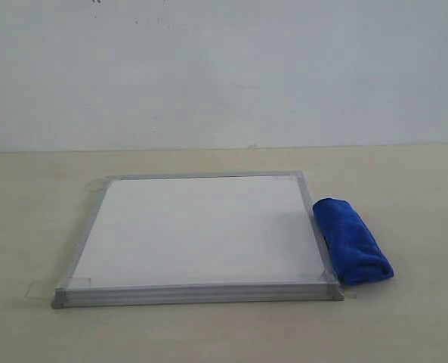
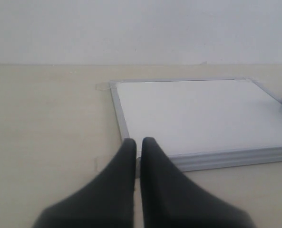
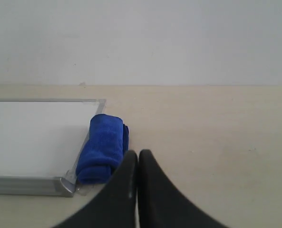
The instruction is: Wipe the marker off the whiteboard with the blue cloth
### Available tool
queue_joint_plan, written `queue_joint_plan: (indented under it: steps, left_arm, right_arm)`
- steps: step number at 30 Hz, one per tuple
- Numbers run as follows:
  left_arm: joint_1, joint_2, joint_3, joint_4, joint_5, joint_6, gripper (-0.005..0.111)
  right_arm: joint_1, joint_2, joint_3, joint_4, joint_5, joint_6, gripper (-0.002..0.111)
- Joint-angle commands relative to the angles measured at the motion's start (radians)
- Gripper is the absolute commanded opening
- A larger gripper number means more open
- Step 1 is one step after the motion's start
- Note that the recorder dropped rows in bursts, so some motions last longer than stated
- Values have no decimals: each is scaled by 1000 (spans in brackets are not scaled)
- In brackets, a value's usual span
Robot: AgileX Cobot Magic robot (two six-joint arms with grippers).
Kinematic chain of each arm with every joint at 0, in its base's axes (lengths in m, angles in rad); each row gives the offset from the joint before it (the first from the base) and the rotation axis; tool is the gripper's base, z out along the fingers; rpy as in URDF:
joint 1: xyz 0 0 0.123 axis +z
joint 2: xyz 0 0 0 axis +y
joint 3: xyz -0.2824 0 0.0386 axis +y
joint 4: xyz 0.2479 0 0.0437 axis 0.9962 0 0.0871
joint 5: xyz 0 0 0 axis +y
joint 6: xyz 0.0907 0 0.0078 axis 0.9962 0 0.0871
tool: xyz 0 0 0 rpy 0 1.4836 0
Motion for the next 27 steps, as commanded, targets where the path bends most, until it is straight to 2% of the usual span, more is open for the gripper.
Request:
queue_joint_plan:
  steps: [1, 9, 21, 24, 27]
  left_arm:
    - [1, -3, 4, -1, -3, 5, 4]
    - [1, -3, 4, -1, -3, 5, 4]
    - [1, -3, 4, -1, -3, 5, 4]
    - [1, -3, 4, -1, -3, 5, 4]
    - [1, -3, 4, -1, -3, 5, 4]
  right_arm:
    - [-4, -7, 6, -45, 39, 28, 0]
    - [-4, -7, 6, -199, 58, 204, 0]
    - [-4, -7, 6, -199, 105, 132, 0]
    - [-52, -7, 6, -199, 109, 132, 0]
    - [-54, -7, 6, -199, 113, 132, 0]
